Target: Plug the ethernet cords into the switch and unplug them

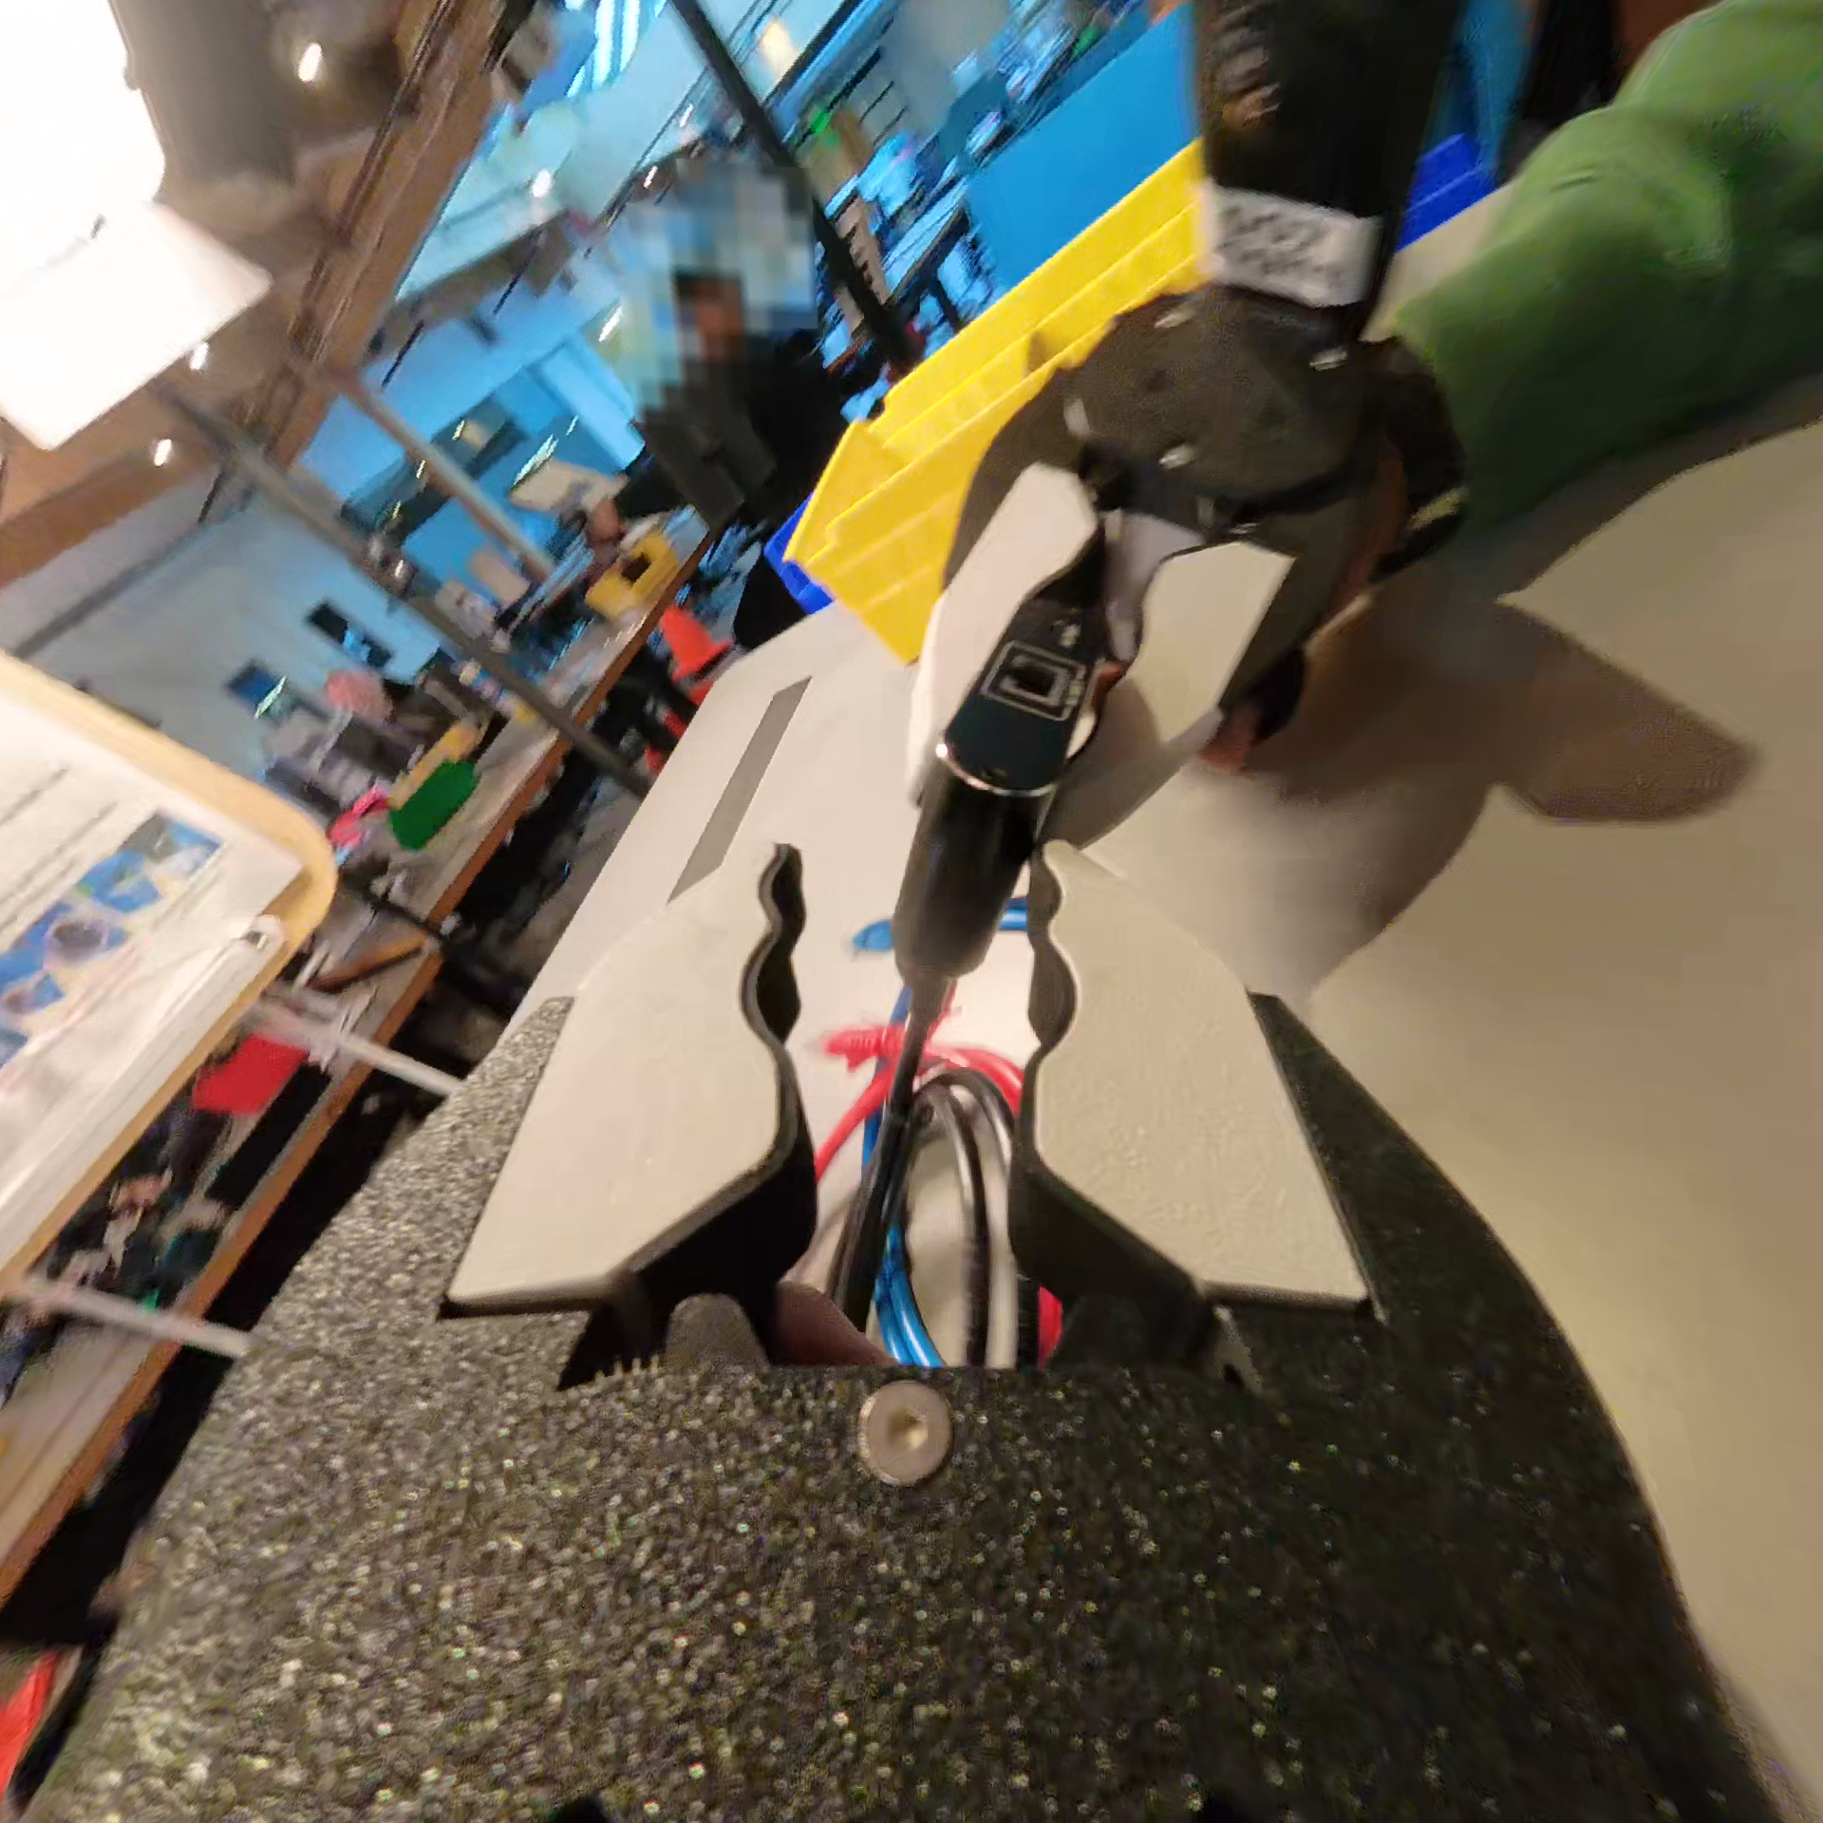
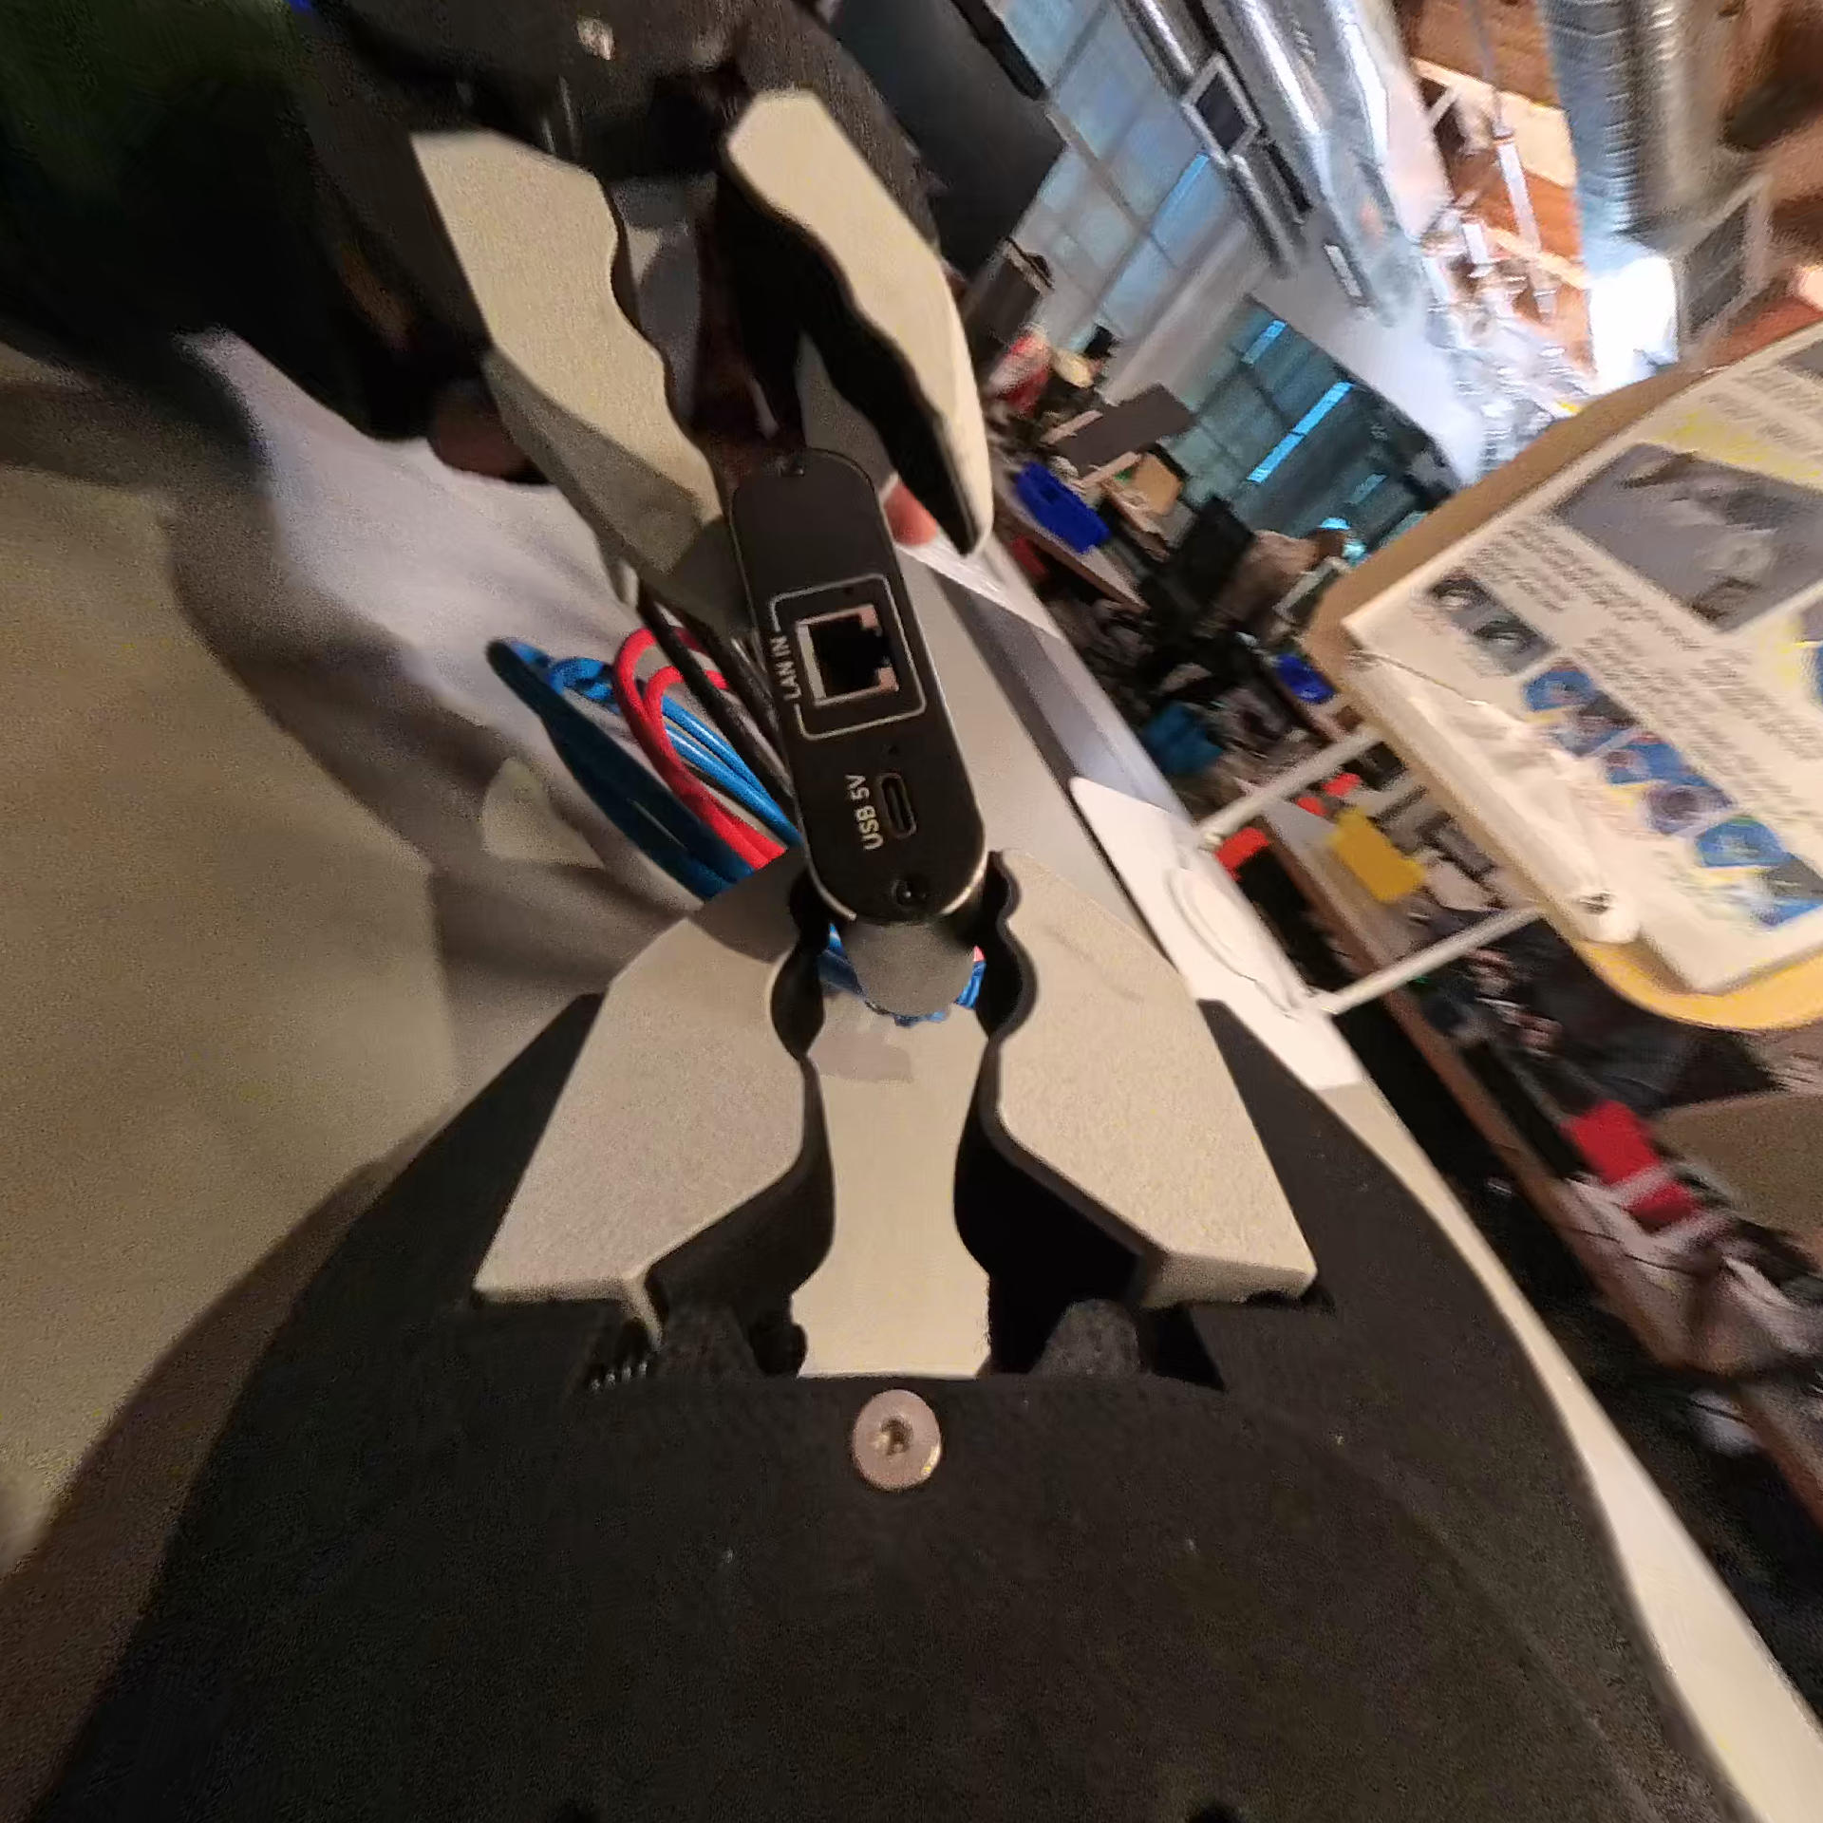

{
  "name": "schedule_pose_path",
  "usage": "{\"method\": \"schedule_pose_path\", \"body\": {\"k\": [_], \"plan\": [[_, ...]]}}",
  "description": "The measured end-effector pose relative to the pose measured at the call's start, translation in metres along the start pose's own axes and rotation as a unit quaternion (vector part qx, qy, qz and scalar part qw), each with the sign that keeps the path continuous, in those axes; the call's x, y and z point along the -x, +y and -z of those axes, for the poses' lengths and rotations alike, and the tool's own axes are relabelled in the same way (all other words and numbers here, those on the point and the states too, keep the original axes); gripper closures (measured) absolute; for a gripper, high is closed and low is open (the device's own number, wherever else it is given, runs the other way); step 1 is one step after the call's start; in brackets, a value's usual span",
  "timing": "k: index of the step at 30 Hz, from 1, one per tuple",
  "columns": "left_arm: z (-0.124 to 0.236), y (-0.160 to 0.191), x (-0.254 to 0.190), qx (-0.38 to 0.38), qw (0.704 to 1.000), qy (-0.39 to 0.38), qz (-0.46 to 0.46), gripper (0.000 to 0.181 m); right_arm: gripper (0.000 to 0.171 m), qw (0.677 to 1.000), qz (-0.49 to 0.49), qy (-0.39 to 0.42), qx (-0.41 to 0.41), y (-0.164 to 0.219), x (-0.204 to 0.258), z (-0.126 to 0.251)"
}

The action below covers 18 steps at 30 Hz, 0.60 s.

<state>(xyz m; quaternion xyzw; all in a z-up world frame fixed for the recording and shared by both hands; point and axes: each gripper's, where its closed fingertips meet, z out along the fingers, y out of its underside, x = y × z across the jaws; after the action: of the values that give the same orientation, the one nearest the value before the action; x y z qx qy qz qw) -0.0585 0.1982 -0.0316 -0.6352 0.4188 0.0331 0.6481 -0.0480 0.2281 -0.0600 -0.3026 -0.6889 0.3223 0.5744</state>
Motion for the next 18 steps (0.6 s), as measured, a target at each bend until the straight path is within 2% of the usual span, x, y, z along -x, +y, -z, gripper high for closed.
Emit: {"method": "schedule_pose_path", "body": {"k": [3, 5, 6, 8, 10, 14, 15, 18], "plan": [[-0.001, 0.004, 0.014, 0.052, 0.996, -0.045, 0.055, 0.134, 0.143, 0.995, 0.054, 0.075, 0.045, 0.008, -0.015, 0.008], [0.003, -0.002, 0.022, 0.046, 0.985, -0.06, 0.153, 0.135, 0.143, 0.983, 0.104, 0.127, 0.087, 0.016, -0.026, 0.014], [0.004, -0.002, 0.026, 0.042, 0.969, -0.067, 0.233, 0.137, 0.144, 0.974, 0.13, 0.152, 0.109, 0.02, -0.031, 0.017], [0.002, 0.009, 0.025, 0.04, 0.907, -0.054, 0.416, 0.133, 0.144, 0.955, 0.175, 0.189, 0.148, 0.024, -0.037, 0.019], [-0.005, 0.02, 0.011, 0.021, 0.82, 0.0, 0.571, 0.123, 0.145, 0.936, 0.206, 0.214, 0.187, 0.028, -0.038, 0.018], [-0.011, 0.028, 0.006, -0.073, 0.646, 0.066, 0.757, 0.115, 0.145, 0.911, 0.276, 0.204, 0.229, 0.031, -0.018, 0.002], [-0.012, 0.034, 0.006, -0.079, 0.621, 0.063, 0.777, 0.113, 0.145, 0.907, 0.292, 0.195, 0.233, 0.031, -0.011, -0.003], [-0.015, 0.045, -0.001, -0.06, 0.599, 0.057, 0.796, 0.11, 0.145, 0.897, 0.322, 0.184, 0.24, 0.027, 0.006, -0.017]]}}
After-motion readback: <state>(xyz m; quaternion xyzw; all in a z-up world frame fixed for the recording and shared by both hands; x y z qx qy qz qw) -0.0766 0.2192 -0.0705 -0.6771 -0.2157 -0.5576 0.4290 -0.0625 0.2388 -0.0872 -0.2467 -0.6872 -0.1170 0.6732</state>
